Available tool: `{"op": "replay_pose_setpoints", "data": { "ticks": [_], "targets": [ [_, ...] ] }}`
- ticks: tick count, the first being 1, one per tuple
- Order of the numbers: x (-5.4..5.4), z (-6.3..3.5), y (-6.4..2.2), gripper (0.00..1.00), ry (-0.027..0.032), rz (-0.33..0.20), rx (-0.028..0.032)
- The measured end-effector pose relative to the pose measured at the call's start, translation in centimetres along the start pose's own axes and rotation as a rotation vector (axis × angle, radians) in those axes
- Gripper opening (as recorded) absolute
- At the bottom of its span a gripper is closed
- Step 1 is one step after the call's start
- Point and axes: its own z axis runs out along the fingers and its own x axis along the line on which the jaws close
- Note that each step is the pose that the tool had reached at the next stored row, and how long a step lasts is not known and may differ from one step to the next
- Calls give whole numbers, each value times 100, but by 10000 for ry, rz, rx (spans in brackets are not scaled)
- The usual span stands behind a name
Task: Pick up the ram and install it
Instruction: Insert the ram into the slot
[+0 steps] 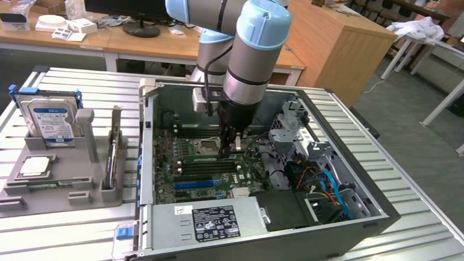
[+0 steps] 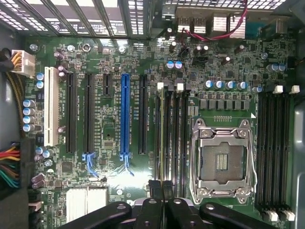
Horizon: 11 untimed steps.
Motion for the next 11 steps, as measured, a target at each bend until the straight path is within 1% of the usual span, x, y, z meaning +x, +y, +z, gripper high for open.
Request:
{"op": "replay_pose_setpoints", "data": {
  "ticks": [11],
  "targets": [
    [1, 69, 1, 11, -6, 45, 1]
  ]
}}
